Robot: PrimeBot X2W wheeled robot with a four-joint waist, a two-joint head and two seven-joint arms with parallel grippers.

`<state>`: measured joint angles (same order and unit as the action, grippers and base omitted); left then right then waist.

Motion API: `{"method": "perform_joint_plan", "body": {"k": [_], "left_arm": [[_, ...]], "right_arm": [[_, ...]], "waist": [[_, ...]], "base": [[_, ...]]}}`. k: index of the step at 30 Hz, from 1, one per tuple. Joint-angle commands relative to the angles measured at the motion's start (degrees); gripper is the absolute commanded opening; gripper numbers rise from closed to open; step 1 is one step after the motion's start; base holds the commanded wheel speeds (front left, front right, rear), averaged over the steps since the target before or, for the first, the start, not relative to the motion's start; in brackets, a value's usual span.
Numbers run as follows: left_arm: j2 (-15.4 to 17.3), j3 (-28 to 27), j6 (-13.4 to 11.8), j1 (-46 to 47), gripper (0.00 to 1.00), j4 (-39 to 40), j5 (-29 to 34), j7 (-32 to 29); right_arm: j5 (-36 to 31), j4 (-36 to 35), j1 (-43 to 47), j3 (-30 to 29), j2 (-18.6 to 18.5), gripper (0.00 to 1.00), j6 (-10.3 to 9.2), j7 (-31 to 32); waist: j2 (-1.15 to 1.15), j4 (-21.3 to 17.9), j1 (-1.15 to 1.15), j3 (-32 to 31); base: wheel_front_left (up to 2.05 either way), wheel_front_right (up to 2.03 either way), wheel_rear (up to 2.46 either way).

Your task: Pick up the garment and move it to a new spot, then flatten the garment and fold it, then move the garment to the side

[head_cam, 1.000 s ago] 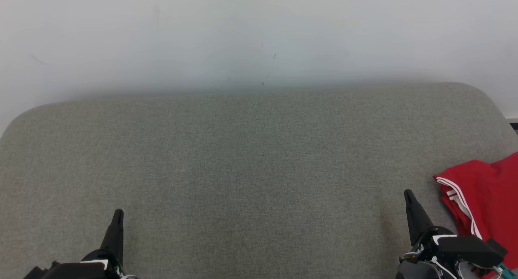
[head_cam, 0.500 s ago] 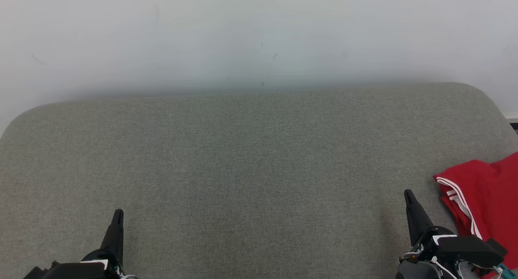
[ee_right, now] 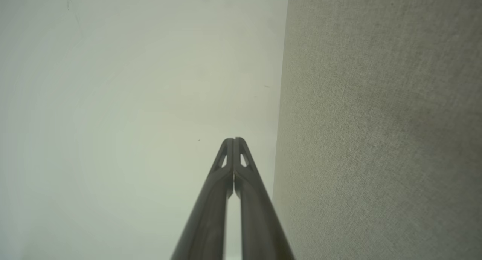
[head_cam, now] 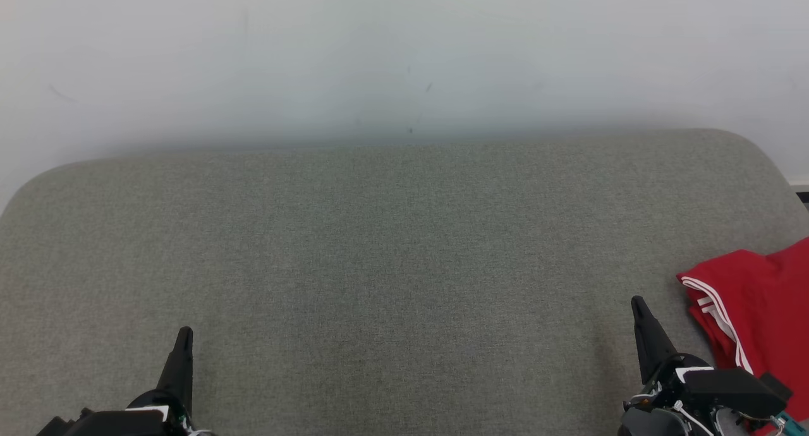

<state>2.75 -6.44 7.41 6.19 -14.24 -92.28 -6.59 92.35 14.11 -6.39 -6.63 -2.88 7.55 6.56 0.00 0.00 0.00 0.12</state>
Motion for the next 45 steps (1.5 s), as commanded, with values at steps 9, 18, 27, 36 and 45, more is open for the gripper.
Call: {"method": "perform_joint_plan", "body": {"k": [9, 18, 27, 36, 45], "left_arm": [[0.24, -0.21, 0.16, 0.52, 0.00, 0.21, -0.23, -0.13], [0.24, -0.22, 0.16, 0.51, 0.00, 0.20, -0.23, -0.13], [0.24, -0.21, 0.16, 0.51, 0.00, 0.20, -0.23, -0.13], [0.24, -0.23, 0.17, 0.51, 0.00, 0.21, -0.23, -0.12], [0.24, -0.22, 0.17, 0.51, 0.00, 0.21, -0.23, -0.12]], "right_arm": [[0.09, -0.12, 0.03, 0.00, 0.01, 0.00, -0.12, 0.19], [0.09, -0.12, 0.03, 0.00, 0.01, 0.00, -0.12, 0.19], [0.09, -0.12, 0.03, 0.00, 0.01, 0.00, -0.12, 0.19], [0.09, -0.12, 0.03, 0.01, 0.01, 0.00, -0.12, 0.19], [0.09, -0.12, 0.03, 0.01, 0.01, 0.00, -0.12, 0.19]], "waist": [[0.00, 0.00, 0.00, 0.00], [0.00, 0.00, 0.00, 0.00], [0.00, 0.00, 0.00, 0.00], [0.00, 0.00, 0.00, 0.00], [0.00, 0.00, 0.00, 0.00]], "base": [[0.00, 0.00, 0.00], [0.00, 0.00, 0.00], [0.00, 0.00, 0.00], [0.00, 0.00, 0.00], [0.00, 0.00, 0.00]]}}
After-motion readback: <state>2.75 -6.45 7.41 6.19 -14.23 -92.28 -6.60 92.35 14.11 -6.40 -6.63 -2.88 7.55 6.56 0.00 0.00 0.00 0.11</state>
